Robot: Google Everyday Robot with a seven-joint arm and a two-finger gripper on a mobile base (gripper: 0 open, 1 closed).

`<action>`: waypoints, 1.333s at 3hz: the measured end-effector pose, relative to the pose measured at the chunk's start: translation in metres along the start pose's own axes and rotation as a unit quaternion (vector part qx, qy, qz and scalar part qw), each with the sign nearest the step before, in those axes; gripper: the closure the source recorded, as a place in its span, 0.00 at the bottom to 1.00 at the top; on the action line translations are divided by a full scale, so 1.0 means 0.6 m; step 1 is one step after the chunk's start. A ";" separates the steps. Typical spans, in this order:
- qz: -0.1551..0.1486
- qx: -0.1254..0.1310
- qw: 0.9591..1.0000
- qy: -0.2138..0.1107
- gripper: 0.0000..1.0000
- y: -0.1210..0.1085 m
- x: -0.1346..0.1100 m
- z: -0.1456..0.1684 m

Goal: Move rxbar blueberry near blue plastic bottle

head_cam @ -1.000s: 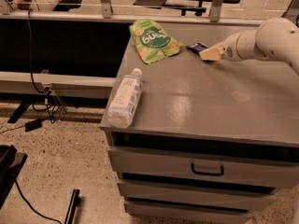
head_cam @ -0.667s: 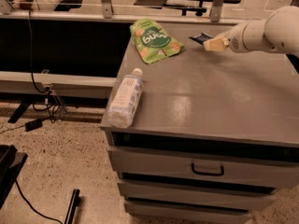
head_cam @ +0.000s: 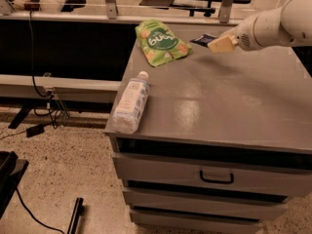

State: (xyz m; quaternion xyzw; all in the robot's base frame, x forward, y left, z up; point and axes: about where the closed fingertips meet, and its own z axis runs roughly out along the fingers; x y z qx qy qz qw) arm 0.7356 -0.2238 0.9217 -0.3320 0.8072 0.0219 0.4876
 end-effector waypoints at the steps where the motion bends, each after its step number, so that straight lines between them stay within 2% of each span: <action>1: 0.000 0.000 1.000 0.000 1.00 0.000 0.000 0.000; 2: -0.015 -0.026 1.000 0.002 1.00 0.028 0.014 0.003; 3: -0.041 -0.071 0.997 -0.013 1.00 0.094 0.024 -0.016; 4: -0.059 -0.120 0.990 -0.034 1.00 0.162 0.032 -0.040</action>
Offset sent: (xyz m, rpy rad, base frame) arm -0.0335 0.0230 -0.0342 -0.0278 0.0508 0.1612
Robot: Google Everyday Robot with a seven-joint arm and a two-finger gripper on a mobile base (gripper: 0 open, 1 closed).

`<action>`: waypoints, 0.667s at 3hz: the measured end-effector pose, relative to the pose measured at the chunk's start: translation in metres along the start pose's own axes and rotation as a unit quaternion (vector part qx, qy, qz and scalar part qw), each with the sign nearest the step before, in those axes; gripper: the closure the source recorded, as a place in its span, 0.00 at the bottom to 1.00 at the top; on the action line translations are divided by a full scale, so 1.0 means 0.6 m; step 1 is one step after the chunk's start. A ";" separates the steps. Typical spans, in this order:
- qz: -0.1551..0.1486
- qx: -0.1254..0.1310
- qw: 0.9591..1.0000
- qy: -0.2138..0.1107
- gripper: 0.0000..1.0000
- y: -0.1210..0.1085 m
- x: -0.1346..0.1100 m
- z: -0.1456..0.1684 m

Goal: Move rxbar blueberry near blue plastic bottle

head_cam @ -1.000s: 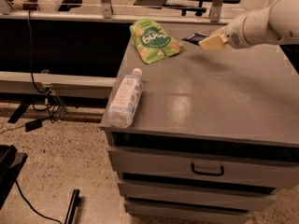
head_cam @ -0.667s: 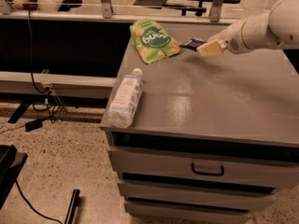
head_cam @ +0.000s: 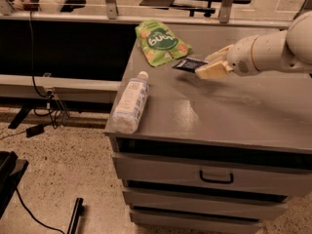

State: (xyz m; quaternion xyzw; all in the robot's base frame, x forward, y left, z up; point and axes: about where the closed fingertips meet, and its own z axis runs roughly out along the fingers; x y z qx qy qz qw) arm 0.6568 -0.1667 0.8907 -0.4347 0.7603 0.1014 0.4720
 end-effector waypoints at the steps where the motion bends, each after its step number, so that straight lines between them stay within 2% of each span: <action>1: -0.021 -0.051 0.998 -0.025 1.00 0.055 -0.004 -0.007; 2: -0.030 -0.058 0.998 -0.027 1.00 0.063 -0.007 -0.005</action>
Offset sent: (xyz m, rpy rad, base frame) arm -0.0230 0.0162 -0.0038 0.0258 0.0030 0.0997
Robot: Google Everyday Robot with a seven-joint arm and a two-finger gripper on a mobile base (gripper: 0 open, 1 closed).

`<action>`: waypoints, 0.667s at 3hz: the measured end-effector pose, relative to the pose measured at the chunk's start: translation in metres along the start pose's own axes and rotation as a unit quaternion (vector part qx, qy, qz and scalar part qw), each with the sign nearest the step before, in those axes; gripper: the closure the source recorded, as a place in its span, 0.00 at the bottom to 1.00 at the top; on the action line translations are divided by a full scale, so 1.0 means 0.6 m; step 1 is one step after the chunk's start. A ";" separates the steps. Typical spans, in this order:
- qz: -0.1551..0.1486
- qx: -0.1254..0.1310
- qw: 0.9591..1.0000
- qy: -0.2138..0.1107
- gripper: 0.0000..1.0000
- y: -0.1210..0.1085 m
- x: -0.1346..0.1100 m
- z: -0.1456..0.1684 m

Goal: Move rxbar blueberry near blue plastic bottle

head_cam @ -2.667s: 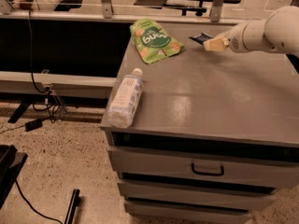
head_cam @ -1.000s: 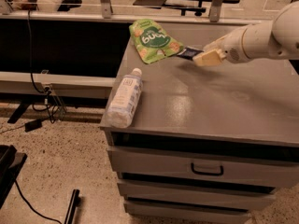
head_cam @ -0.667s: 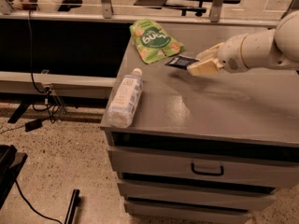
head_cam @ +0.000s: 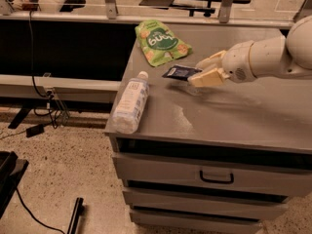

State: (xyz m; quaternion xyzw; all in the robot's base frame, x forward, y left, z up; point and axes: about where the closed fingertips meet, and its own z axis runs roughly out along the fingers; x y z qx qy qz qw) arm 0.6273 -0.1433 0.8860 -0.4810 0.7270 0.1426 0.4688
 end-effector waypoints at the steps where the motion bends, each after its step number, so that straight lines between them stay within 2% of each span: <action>1: -0.007 -0.017 1.000 -0.004 1.00 0.011 0.003 0.004; 2: -0.017 -0.042 0.999 -0.010 1.00 0.029 0.007 0.006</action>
Offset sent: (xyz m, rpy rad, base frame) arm -0.0240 0.0093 -0.0148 0.0106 0.0228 0.1469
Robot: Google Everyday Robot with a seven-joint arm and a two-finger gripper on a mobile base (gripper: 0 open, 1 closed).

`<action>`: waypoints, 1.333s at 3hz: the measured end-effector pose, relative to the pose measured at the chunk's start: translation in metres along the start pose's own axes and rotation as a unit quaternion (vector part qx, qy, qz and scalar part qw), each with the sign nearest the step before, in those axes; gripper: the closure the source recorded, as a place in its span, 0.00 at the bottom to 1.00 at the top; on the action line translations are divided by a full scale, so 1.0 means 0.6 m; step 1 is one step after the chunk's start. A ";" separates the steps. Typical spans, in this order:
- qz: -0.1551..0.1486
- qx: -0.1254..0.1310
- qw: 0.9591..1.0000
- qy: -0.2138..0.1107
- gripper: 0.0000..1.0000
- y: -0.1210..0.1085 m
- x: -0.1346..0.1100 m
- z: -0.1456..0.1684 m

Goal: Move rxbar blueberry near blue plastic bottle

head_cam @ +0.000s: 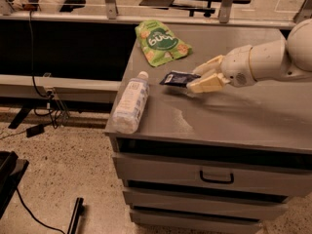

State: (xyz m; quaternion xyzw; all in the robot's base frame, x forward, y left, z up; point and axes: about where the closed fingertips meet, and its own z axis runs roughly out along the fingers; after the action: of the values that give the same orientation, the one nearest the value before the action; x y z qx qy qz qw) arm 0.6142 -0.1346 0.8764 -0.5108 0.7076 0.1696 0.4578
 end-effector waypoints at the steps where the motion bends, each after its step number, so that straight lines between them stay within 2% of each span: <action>1: -0.012 -0.039 0.999 -0.008 1.00 0.026 0.003 0.011; 2: -0.025 -0.082 0.996 -0.017 1.00 0.049 0.008 0.021; 3: -0.046 -0.115 0.992 -0.036 1.00 0.070 -0.001 0.027; 4: -0.064 -0.140 0.987 -0.047 1.00 0.089 -0.012 0.035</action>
Offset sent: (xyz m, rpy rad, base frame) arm -0.0330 0.0224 -0.0261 0.0264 0.0685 0.2743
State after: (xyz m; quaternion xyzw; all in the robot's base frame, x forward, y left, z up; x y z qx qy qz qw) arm 0.5777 -0.0935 0.8593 -0.6055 0.6205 0.2607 0.4247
